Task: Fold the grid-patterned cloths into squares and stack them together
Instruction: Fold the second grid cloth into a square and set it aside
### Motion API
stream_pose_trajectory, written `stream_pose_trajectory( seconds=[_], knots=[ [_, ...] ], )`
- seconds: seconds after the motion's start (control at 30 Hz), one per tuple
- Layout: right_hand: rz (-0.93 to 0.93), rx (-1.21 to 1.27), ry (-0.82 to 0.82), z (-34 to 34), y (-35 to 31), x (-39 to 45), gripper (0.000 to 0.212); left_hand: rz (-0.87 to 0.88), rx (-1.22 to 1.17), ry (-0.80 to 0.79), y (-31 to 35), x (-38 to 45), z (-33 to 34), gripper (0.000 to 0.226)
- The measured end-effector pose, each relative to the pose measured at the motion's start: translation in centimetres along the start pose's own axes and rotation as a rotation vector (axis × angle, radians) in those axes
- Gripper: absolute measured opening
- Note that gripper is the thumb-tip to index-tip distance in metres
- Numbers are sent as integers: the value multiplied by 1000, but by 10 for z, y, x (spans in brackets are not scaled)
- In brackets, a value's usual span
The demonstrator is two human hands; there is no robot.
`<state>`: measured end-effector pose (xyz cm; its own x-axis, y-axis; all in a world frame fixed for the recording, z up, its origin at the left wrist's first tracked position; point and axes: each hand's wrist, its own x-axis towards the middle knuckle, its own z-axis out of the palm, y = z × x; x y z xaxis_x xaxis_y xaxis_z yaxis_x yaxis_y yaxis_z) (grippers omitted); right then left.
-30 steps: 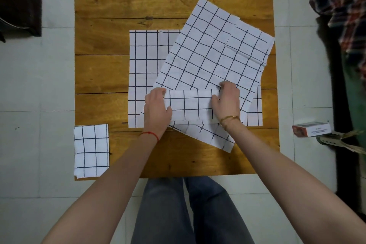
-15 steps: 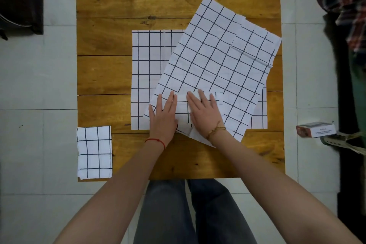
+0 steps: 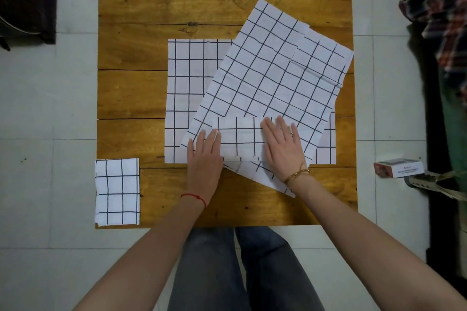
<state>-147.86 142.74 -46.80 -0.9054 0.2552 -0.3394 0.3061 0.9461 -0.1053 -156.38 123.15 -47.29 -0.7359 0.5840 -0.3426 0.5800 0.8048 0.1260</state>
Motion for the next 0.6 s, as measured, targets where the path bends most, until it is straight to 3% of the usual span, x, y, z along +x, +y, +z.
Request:
stream_pose_trajectory(
  seconds=[0.1,0.23,0.4,0.6],
  knots=[
    [-179,-6,-13,7,-26,-9,54,55,-8,33,-2,-22,8,57],
    [-330,-52,-105,26,-54,-21,55,67,-18,-35,1,-40,17,59],
    [-287,-102,-186,33,-47,-33,59,33,-14,-96,2,-47,20,65],
    [-160,-101,-96,26,10,-59,55,25,-29,-145,2,-46,16,65]
  ],
)
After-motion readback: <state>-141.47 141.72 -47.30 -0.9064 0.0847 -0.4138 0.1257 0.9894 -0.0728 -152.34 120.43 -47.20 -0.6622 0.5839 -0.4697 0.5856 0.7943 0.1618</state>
